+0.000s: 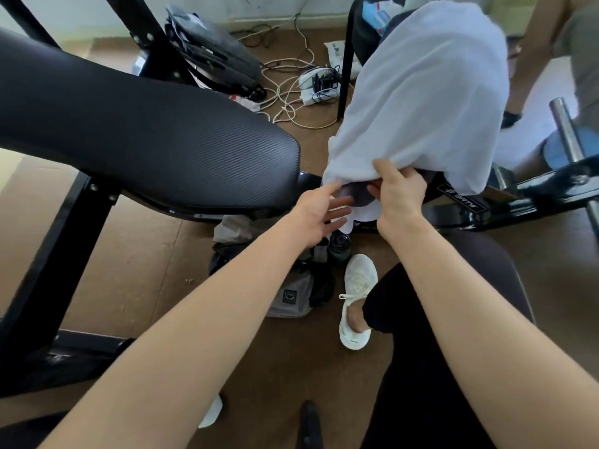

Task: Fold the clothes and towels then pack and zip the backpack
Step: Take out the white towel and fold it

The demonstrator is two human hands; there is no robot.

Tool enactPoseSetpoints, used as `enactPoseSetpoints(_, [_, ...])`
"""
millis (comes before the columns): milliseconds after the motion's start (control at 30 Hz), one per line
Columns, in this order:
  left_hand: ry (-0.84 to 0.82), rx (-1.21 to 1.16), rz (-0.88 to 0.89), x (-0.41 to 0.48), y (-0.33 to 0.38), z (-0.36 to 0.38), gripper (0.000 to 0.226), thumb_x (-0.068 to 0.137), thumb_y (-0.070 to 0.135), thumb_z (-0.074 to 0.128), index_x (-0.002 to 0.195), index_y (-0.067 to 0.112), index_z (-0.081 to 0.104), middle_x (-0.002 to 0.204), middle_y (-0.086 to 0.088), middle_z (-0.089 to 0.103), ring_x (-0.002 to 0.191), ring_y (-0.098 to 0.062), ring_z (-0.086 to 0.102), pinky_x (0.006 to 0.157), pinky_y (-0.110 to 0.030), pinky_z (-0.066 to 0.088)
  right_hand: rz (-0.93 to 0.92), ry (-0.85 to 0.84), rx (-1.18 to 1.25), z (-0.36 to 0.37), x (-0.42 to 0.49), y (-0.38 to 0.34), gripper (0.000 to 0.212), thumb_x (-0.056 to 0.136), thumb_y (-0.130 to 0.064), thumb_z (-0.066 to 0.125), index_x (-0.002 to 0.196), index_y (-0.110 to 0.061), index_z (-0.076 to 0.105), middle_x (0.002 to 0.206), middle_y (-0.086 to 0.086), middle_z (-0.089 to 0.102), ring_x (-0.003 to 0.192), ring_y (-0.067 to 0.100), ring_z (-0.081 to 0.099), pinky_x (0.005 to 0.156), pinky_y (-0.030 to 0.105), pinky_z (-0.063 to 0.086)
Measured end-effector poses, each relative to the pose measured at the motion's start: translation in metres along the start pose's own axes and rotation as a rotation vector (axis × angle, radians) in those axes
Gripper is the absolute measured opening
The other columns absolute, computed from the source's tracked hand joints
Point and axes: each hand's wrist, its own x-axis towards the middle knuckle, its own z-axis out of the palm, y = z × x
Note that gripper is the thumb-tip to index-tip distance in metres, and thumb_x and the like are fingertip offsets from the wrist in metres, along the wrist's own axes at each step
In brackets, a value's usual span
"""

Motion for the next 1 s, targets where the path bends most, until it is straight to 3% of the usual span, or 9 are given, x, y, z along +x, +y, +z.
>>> enactPoseSetpoints(67, [-0.084, -0.116, -0.045, -0.004, 0.011, 0.013, 0.041, 0.101, 0.048, 0.057, 0.118, 0.012, 0.066, 0.108, -0.009, 0.073, 0.103, -0.021, 0.068, 0.096, -0.035, 0.054, 0.007, -0.074, 0.078, 0.000, -0.003, 0.000, 0.012, 0.082, 0.000, 0.067, 0.084, -0.012, 0.067, 0.084, 0.003, 0.070, 0.082, 0.020, 0.068, 0.074, 0.035, 0.056])
enactPoseSetpoints(167, [-0.089, -0.298, -0.023, -0.011, 0.029, 0.024, 0.032, 0.105, 0.038, 0.054, 0.107, 0.009, 0.066, 0.091, -0.006, 0.071, 0.080, -0.016, 0.067, 0.076, -0.027, 0.056, 0.044, -0.100, 0.104, -0.004, -0.004, -0.002, 0.021, 0.080, 0.004, 0.064, 0.096, -0.009, 0.067, 0.093, 0.008, 0.072, 0.088, 0.025, 0.070, 0.071, 0.035, 0.058])
enactPoseSetpoints(267, [-0.015, -0.457, 0.017, -0.017, 0.040, 0.026, 0.018, 0.104, 0.018, 0.051, 0.105, 0.005, 0.062, 0.095, -0.012, 0.067, 0.083, -0.022, 0.064, 0.069, -0.029, 0.053, 0.111, -0.085, 0.183, -0.006, 0.000, -0.005, 0.034, 0.086, 0.006, 0.065, 0.118, -0.007, 0.064, 0.116, 0.014, 0.072, 0.104, 0.030, 0.071, 0.068, 0.030, 0.060])
enactPoseSetpoints(400, [-0.084, -0.588, 0.117, -0.030, 0.045, 0.019, 0.025, 0.102, 0.015, 0.042, 0.114, 0.012, 0.064, 0.111, -0.012, 0.070, 0.101, -0.027, 0.066, 0.090, -0.036, 0.052, 0.171, -0.035, 0.394, -0.009, 0.010, -0.018, 0.049, 0.087, -0.016, 0.077, 0.133, -0.010, 0.061, 0.122, 0.010, 0.073, 0.106, 0.027, 0.072, 0.069, 0.031, 0.060])
enactPoseSetpoints(567, [-0.169, -0.714, 0.176, -0.042, 0.048, -0.001, 0.033, 0.099, 0.019, 0.040, 0.121, 0.015, 0.063, 0.126, -0.013, 0.065, 0.120, -0.034, 0.060, 0.107, -0.046, 0.048, 0.069, -0.011, 0.467, -0.018, 0.010, -0.031, 0.047, 0.075, -0.016, 0.084, 0.119, -0.014, 0.068, 0.119, 0.010, 0.074, 0.113, 0.034, 0.069, 0.090, 0.051, 0.059])
enactPoseSetpoints(633, [-0.163, -0.714, 0.188, -0.046, 0.048, -0.007, 0.030, 0.097, 0.021, 0.042, 0.115, 0.015, 0.065, 0.123, -0.012, 0.064, 0.116, -0.034, 0.060, 0.113, -0.048, 0.043, -0.070, 0.007, 0.379, -0.020, 0.002, -0.033, 0.027, 0.080, -0.008, 0.080, 0.102, -0.016, 0.068, 0.108, 0.007, 0.075, 0.110, 0.032, 0.070, 0.096, 0.054, 0.056])
enactPoseSetpoints(700, [-0.158, -0.676, 0.215, -0.050, 0.043, -0.012, 0.023, 0.091, 0.022, 0.044, 0.097, 0.016, 0.065, 0.110, -0.009, 0.067, 0.104, -0.033, 0.063, 0.109, -0.045, 0.044, -0.266, 0.022, 0.162, -0.020, -0.009, -0.036, 0.021, 0.081, -0.005, 0.078, 0.095, -0.014, 0.064, 0.095, 0.000, 0.072, 0.097, 0.018, 0.071, 0.094, 0.041, 0.058])
enactPoseSetpoints(800, [-0.160, -0.567, 0.231, -0.053, 0.027, -0.021, 0.006, 0.076, 0.024, 0.047, 0.077, 0.019, 0.052, 0.085, -0.001, 0.055, 0.080, -0.022, 0.057, 0.082, -0.036, 0.046, -0.527, -0.137, -0.243, -0.021, -0.021, -0.036, 0.013, 0.083, -0.006, 0.074, 0.087, -0.010, 0.062, 0.079, -0.006, 0.064, 0.075, 0.002, 0.064, 0.073, 0.023, 0.054])
enactPoseSetpoints(1000, [-0.140, -0.345, 0.182, -0.058, -0.003, -0.054, 0.027, 0.091, 0.033, 0.054, 0.102, 0.010, 0.063, 0.103, -0.011, 0.070, 0.089, -0.027, 0.069, 0.076, -0.033, 0.056, -0.738, -0.485, -0.835, -0.009, -0.038, -0.021, 0.010, 0.085, -0.015, 0.073, 0.088, -0.018, 0.064, 0.079, -0.010, 0.062, 0.073, 0.004, 0.055, 0.064, 0.009, 0.037])
